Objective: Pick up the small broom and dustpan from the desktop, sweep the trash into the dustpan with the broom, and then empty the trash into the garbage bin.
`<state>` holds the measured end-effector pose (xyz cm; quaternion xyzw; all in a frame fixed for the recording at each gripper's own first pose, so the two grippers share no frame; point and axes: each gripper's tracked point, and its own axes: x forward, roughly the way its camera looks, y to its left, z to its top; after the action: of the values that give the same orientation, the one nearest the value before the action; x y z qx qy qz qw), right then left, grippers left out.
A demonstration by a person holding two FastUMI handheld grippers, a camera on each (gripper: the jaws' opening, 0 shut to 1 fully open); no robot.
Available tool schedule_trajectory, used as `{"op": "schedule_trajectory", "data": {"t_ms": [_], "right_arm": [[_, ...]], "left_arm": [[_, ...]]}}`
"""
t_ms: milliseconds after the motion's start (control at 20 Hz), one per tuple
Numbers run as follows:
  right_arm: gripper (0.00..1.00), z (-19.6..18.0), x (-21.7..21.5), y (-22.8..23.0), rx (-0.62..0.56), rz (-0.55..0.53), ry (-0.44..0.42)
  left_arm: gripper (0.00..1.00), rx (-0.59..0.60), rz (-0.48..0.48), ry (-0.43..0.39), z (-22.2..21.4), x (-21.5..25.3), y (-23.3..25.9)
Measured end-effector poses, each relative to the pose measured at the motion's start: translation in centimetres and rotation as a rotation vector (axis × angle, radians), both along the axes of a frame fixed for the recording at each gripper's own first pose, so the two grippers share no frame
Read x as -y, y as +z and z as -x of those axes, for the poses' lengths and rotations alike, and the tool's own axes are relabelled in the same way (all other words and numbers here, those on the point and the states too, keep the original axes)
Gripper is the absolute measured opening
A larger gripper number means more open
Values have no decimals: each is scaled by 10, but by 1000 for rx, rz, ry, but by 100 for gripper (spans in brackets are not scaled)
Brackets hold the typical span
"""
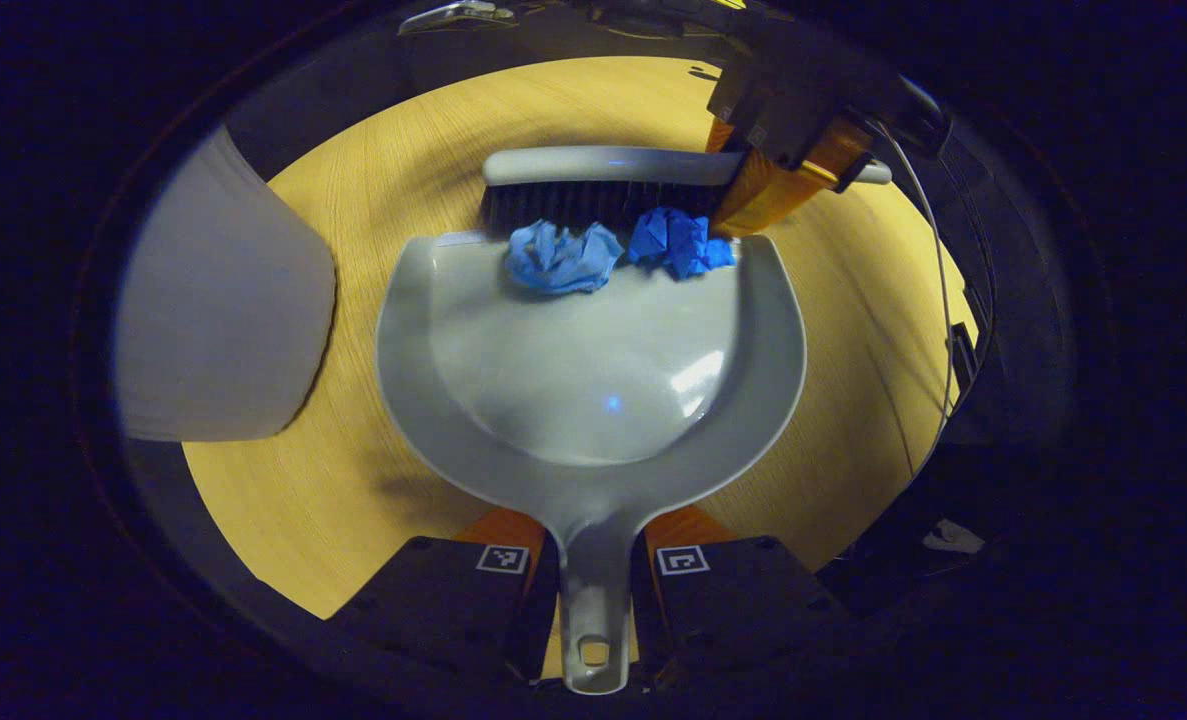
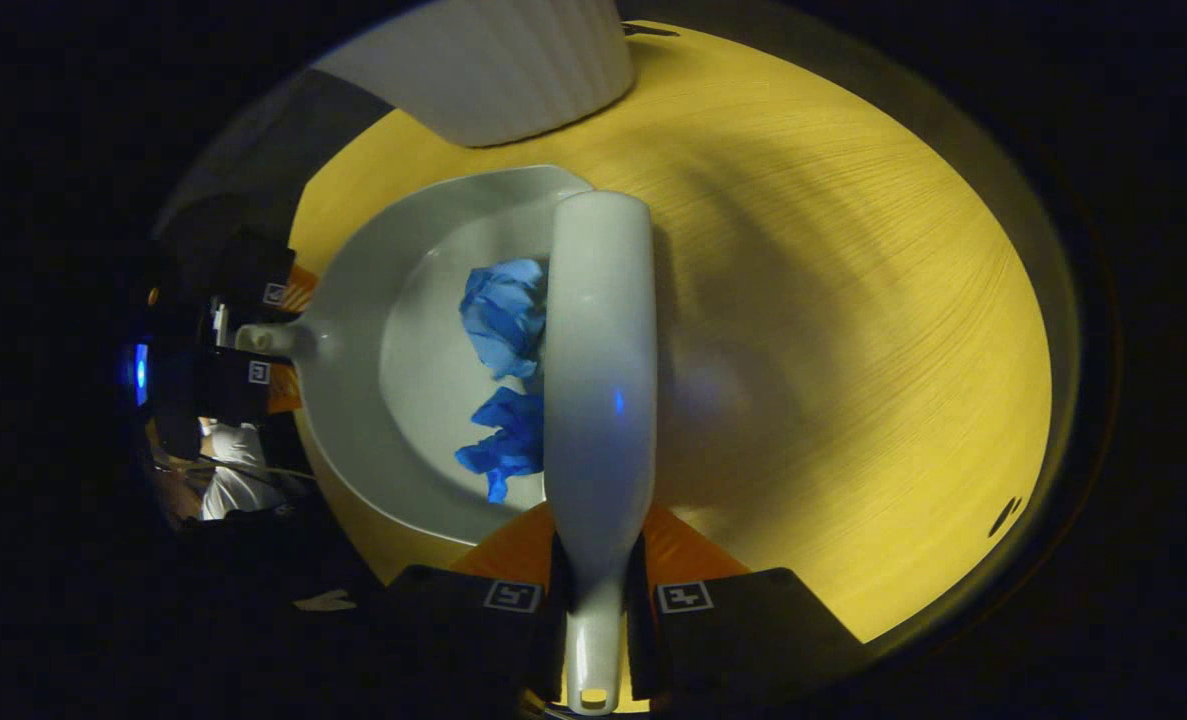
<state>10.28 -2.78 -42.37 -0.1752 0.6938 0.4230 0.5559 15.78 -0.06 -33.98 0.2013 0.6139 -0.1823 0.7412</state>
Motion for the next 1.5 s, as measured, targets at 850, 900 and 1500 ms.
{"op": "schedule_trajectory", "data": {"t_ms": [850, 900, 1500], "right_arm": [[31, -44, 132, -109, 186, 7, -422], [24, -43, 136, -130, 177, 5, -437], [28, -19, 186, -133, 163, -41, -598]], "left_arm": [[30, 187, 86, 44, 54, -19, 178], [30, 214, 75, 71, 54, -31, 206], [31, 330, -376, 249, -129, -217, 328]]}}
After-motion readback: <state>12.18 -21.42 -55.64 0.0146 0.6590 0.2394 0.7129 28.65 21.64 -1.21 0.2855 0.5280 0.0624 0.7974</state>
